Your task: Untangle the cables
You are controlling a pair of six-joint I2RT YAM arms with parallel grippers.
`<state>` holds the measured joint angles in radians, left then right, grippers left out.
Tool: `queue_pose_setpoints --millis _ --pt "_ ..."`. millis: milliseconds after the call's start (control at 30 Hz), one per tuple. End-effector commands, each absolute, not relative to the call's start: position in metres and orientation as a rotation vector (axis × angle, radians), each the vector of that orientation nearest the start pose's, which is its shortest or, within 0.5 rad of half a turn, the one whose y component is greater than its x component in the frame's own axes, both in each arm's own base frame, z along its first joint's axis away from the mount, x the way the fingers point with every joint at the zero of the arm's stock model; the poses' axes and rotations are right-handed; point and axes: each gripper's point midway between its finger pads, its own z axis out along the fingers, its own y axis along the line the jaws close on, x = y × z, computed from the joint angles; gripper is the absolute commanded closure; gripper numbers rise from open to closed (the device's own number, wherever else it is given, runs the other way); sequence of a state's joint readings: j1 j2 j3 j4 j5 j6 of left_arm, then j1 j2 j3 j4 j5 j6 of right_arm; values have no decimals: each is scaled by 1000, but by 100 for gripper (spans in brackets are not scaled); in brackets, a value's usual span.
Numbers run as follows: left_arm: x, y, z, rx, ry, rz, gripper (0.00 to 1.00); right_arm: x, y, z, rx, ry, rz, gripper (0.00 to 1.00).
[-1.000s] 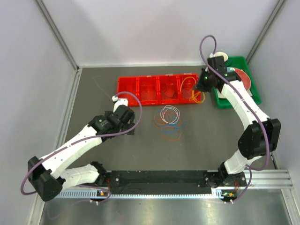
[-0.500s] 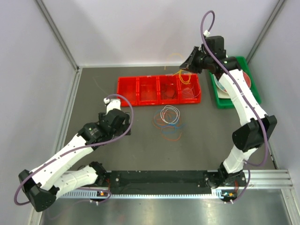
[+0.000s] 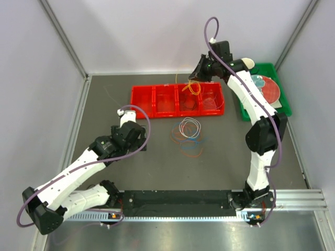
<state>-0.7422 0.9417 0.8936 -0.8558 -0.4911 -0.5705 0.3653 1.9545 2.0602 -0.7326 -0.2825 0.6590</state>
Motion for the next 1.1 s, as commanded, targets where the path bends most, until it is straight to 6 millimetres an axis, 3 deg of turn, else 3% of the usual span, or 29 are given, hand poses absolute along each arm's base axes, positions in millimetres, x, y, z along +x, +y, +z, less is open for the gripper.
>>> queue_pose_setpoints --millis 0,200,533,733,933,1067 --pt "221 -114 170 -15 2299 -39 9 475 276 284 124 2275 875 100" --pt "221 -113 170 -19 2298 -28 9 489 278 248 150 2336 831 100" --pt "221 -111 166 -22 2308 -6 9 500 285 162 208 2513 783 100" --pt "222 -110 165 -26 2311 5 9 501 287 135 231 2569 770 100" --pt "222 -110 164 -27 2315 13 9 508 260 104 376 2619 719 100" --pt "222 -109 163 -27 2316 19 9 513 242 100 394 2621 676 100"
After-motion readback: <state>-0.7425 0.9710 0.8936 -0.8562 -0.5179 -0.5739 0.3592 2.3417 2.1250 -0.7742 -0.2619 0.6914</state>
